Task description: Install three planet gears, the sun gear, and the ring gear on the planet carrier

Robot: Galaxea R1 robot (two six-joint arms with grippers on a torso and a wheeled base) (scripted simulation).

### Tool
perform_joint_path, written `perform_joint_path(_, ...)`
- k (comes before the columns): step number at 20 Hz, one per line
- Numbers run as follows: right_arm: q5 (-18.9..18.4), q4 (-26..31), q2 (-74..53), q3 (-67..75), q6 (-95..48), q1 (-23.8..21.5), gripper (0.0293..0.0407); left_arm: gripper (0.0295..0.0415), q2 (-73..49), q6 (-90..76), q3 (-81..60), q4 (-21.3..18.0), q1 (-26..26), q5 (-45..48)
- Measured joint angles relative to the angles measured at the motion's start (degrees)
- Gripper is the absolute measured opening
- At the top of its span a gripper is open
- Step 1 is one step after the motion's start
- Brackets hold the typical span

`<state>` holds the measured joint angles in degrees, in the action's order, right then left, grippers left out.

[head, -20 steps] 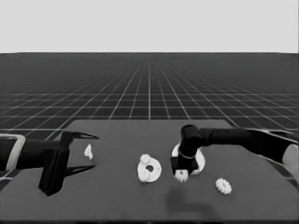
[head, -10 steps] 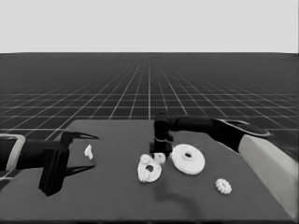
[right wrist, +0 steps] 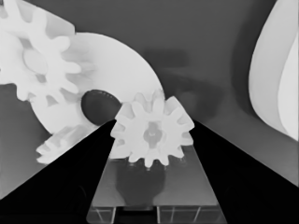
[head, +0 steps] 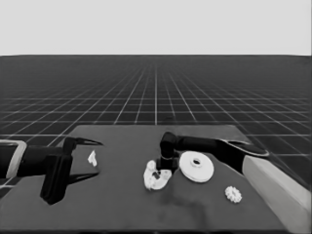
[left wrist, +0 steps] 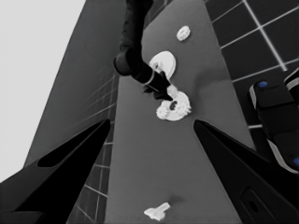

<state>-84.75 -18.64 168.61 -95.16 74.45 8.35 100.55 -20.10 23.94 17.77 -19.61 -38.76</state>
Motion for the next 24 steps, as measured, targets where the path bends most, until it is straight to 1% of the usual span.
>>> perform_joint_path(2, 0.0, -0.1, 0.0, -0.1, 0.0, 0.1, 0.0312, 0.0385, 0.0, 0.0, 0.0, 0.0, 0.0, 0.0)
perform_joint_path(3, 0.1, -0.1, 0.0, -0.1, 0.0, 0.1, 0.0344, 0.0385, 0.0, 0.0, 0.0, 0.0, 0.0, 0.0)
perform_joint_path(4, 0.1, -0.1, 0.0, -0.1, -0.1, 0.1, 0.0371, 0.0385, 0.0, 0.0, 0.0, 0.0, 0.0, 0.0)
perform_joint_path(5, 0.1, -0.1, 0.0, -0.1, -0.1, 0.1, 0.0381, 0.0385, 0.0, 0.0, 0.0, 0.0, 0.0, 0.0)
perform_joint_path(7, 0.1, -0.1, 0.0, -0.1, -0.1, 0.1, 0.0384, 0.0385, 0.0, 0.0, 0.0, 0.0, 0.0, 0.0)
perform_joint_path(12, 0.1, -0.1, 0.0, -0.1, -0.1, 0.1, 0.0385, 0.0385, 0.0, 0.0, 0.0, 0.0, 0.0, 0.0)
perform_joint_path(13, -1.6, 3.0, -0.9, 3.1, 1.8, -3.0, 0.0385, 0.0385, 0.0, 0.0, 0.0, 0.0, 0.0, 0.0)
perform_joint_path(14, -2.3, 5.1, -1.3, 4.6, 2.7, -5.4, 0.0385, 0.0385, 0.0, 0.0, 0.0, 0.0, 0.0, 0.0)
perform_joint_path(15, -2.7, 6.4, -1.5, 5.2, 3.1, -6.9, 0.0385, 0.0385, 0.0, 0.0, 0.0, 0.0, 0.0, 0.0)
perform_joint_path(17, -3.0, 7.6, -1.5, 5.6, 3.4, -8.2, 0.0385, 0.0385, 0.0, 0.0, 0.0, 0.0, 0.0, 0.0)
perform_joint_path(22, -3.1, 8.2, -1.6, 5.7, 3.4, -8.7, 0.0385, 0.0385, 0.0, 0.0, 0.0, 0.0, 0.0, 0.0)
perform_joint_path(23, -3.4, 7.7, -17.0, 29.9, 6.8, -8.4, 0.0385, 0.0385, 0.0, 0.0, 0.0, 0.0, 0.0, 0.0)
perform_joint_path(24, -2.7, 7.6, -34.2, 39.9, 2.5, -8.1, 0.0385, 0.0385, 0.0, 0.0, 0.0, 0.0, 0.0, 0.0)
